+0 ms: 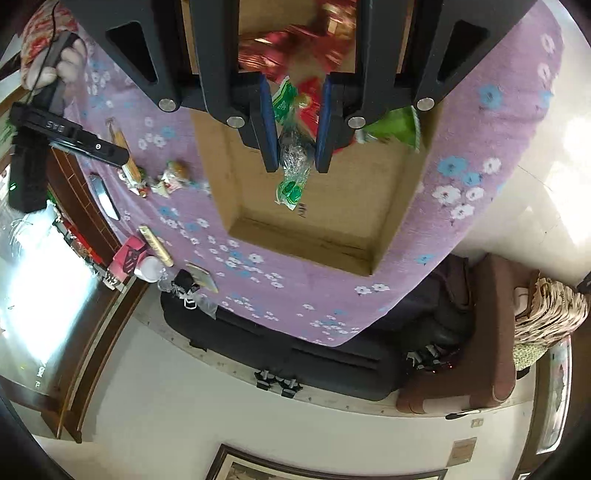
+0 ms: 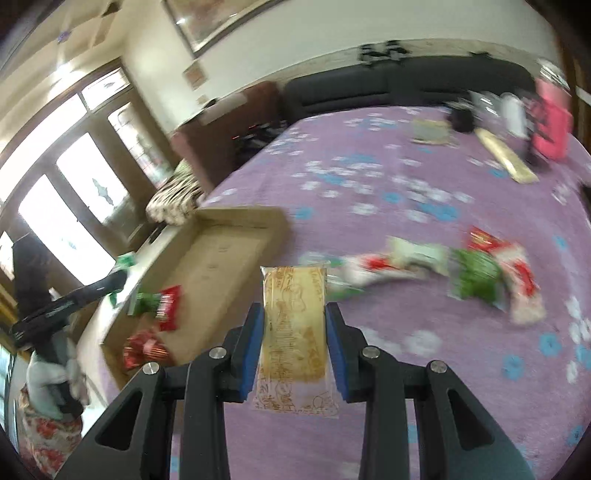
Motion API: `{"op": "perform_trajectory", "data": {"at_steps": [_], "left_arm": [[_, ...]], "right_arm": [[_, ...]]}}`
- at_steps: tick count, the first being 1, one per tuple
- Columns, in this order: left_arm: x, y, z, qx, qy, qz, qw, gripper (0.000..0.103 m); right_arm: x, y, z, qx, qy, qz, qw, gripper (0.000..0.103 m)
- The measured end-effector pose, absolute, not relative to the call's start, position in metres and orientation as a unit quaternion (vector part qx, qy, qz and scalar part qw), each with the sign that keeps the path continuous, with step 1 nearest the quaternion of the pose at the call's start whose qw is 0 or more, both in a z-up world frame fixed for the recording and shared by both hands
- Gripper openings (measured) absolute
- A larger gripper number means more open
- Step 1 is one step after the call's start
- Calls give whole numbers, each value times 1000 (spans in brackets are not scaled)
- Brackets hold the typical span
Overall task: Organize snacks
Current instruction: 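Carry the clear packet and yellow cake bar into the cardboard tray and open both grippers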
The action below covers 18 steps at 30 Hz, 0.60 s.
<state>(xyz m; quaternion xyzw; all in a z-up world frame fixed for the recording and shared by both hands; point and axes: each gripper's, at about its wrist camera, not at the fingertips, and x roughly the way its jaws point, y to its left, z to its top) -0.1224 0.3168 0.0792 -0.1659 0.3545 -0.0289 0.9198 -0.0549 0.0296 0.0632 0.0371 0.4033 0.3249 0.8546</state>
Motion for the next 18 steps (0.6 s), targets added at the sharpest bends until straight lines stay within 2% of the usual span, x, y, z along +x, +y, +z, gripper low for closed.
{"op": "perform_trajectory", "data": {"at_steps": [6, 13, 15, 17, 18], "left_arm": [[-89, 335, 67, -168, 378, -30, 910, 20], [-66, 358, 49, -199, 408, -16, 891, 21], [-66, 362, 46, -214, 408, -19, 887, 25], [-67, 367, 45, -230, 404, -23, 885, 41], [-68, 370, 45, -238, 399, -22, 885, 45]], "right_arm": [[-54, 116, 65, -16, 420, 357, 834, 33], [-37, 181, 37, -53, 460, 353, 813, 33], [-36, 191, 31, -60, 465, 351, 810, 33], [-33, 198, 26, -64, 467, 350, 810, 33], [-33, 201, 24, -65, 468, 349, 810, 35]]}}
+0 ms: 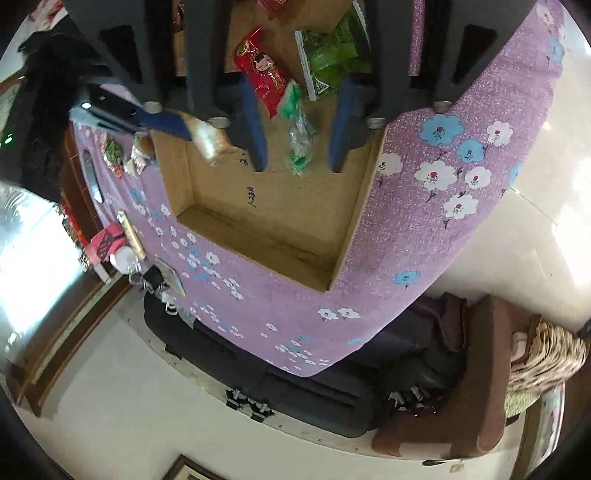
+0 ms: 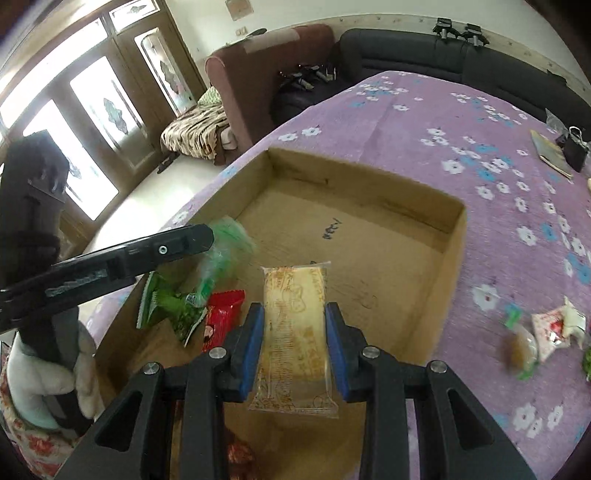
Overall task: Organize snacks
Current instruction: 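Carry the clear packet and yellow cake bar into the cardboard tray and open both grippers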
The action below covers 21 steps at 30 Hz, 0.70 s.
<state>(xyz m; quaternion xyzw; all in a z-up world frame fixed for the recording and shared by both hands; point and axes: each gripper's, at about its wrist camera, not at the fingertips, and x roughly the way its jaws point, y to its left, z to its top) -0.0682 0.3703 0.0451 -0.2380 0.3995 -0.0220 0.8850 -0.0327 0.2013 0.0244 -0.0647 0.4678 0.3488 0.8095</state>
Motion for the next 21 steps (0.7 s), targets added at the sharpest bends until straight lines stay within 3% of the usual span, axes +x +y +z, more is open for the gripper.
{"op": "perform_trajectory", "data": {"at_steps": [2, 3, 7, 13, 21], "left_arm": [[-72, 374, 46, -245, 391, -18, 887, 59], [-73, 376, 47, -247, 388, -15, 888, 61], [-86, 380, 56, -257, 370, -13, 893, 62], [-106, 366, 77, -252, 345, -22, 904, 66], [-124, 300, 106, -212, 332, -86, 915, 74]], "right_arm": [[-34, 202, 25, -58, 466, 346, 812, 36], [-34, 201, 26, -51, 465, 350, 812, 37], [-37, 191, 40, -39, 443, 349, 825, 45], [-40, 152, 59, -11, 419, 336, 843, 49], [-48, 67, 67, 13, 396, 285, 873, 56]]}}
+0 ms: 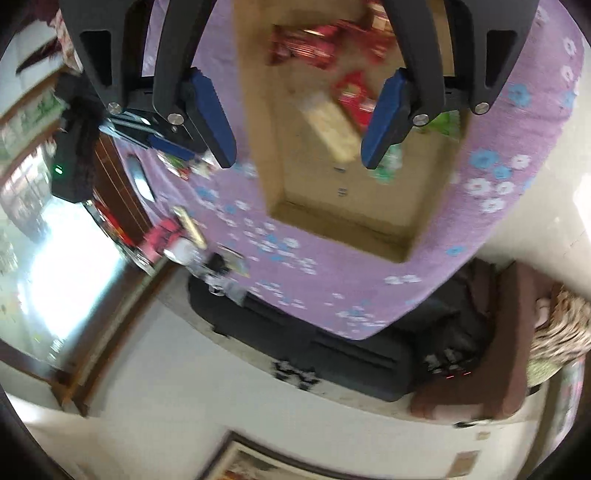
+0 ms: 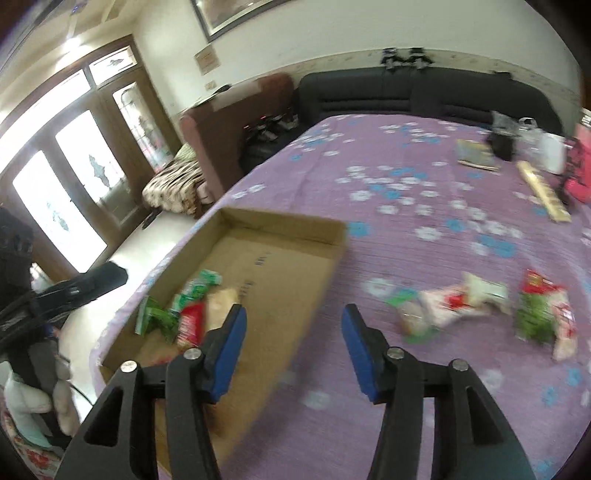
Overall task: Organize snacks
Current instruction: 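Carry the clear packet and yellow cake bar into the cardboard tray and open both grippers, then grasp the red-and-white sausage packet with the right gripper while the left grasps a green pea packet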
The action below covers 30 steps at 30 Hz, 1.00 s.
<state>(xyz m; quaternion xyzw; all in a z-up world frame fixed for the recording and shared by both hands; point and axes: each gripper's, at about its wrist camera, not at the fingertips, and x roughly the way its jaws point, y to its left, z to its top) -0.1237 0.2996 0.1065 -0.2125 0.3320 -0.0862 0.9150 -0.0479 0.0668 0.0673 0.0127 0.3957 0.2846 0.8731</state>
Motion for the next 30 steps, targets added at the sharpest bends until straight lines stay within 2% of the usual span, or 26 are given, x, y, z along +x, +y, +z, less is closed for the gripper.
{"op": "perform_trajectory", "data": {"at_steps": [7, 15, 19, 25, 27, 30], "left_arm": [[-123, 217, 117, -165, 349, -164, 908, 80], [-98, 104, 67, -120, 419, -244, 866, 80], [-81, 64, 37, -80, 445, -229, 862, 80], [-70, 48, 15, -68, 467, -214, 856, 80], [-69, 47, 14, -65, 467, -212, 856, 83], [-74, 45, 12, -73, 461, -219, 857, 93]], "right_arm": [[-42, -56, 59, 68, 399, 187, 895, 57], [-33, -174, 45, 170, 399, 106, 895, 56], [-19, -189, 38, 181, 403, 101, 891, 57], [9, -162, 35, 158, 416, 138, 885, 56], [19, -152, 34, 154, 419, 139, 884, 56], [38, -140, 28, 115, 431, 98, 890, 56]]}}
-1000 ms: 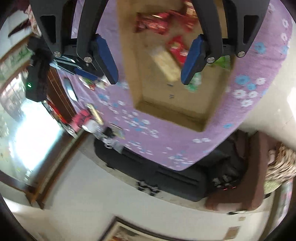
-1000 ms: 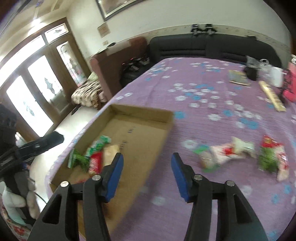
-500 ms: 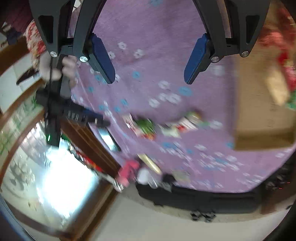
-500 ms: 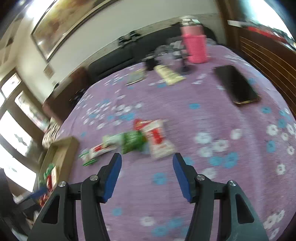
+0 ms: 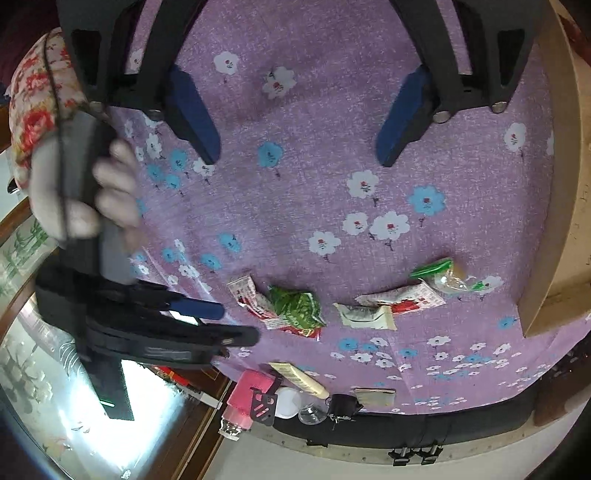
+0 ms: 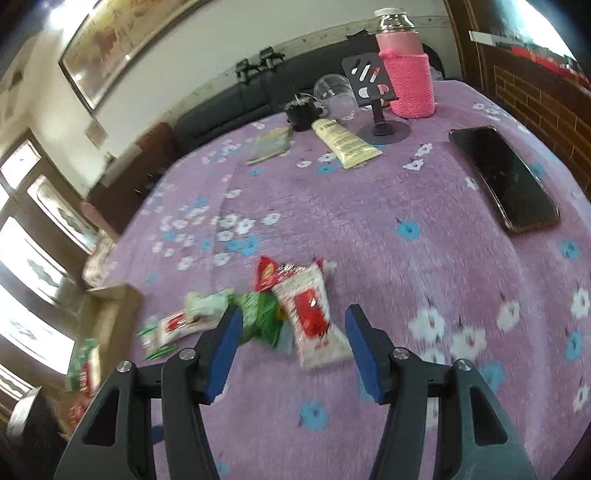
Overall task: Organize snacks
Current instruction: 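Grasp the red-and-white sausage packet with the right gripper while the left grasps a green pea packet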
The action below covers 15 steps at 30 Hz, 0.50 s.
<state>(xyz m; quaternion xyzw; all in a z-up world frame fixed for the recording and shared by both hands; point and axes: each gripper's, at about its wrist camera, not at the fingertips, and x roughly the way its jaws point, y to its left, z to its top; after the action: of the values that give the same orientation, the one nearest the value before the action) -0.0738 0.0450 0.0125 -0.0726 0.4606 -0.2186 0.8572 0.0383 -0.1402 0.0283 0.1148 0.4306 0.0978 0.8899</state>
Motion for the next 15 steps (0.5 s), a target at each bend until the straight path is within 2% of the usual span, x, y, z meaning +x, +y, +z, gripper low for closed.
{"op": "perform_trajectory", "data": {"at_steps": [2, 7, 11, 13, 14, 15], "left_arm": [[-76, 40, 11, -64, 459, -222, 858, 102], [-78, 27, 10, -23, 463, -205, 862, 102], [-80, 23, 9, -2, 465, -201, 862, 102], [-80, 19, 8, 8, 467, -196, 862, 102], [-81, 14, 7, 27, 470, -188, 862, 102], [-80, 9, 7, 41, 472, -183, 862, 102]], "right_arm": [[44, -135, 24, 79, 431, 73, 896, 56], [47, -129, 8, 37, 440, 67, 895, 55], [51, -125, -1, 33, 444, 77, 892, 49], [51, -124, -1, 31, 438, 84, 895, 40], [51, -124, -1, 36, 437, 91, 894, 27], [51, -126, -1, 44, 439, 96, 892, 26]]}}
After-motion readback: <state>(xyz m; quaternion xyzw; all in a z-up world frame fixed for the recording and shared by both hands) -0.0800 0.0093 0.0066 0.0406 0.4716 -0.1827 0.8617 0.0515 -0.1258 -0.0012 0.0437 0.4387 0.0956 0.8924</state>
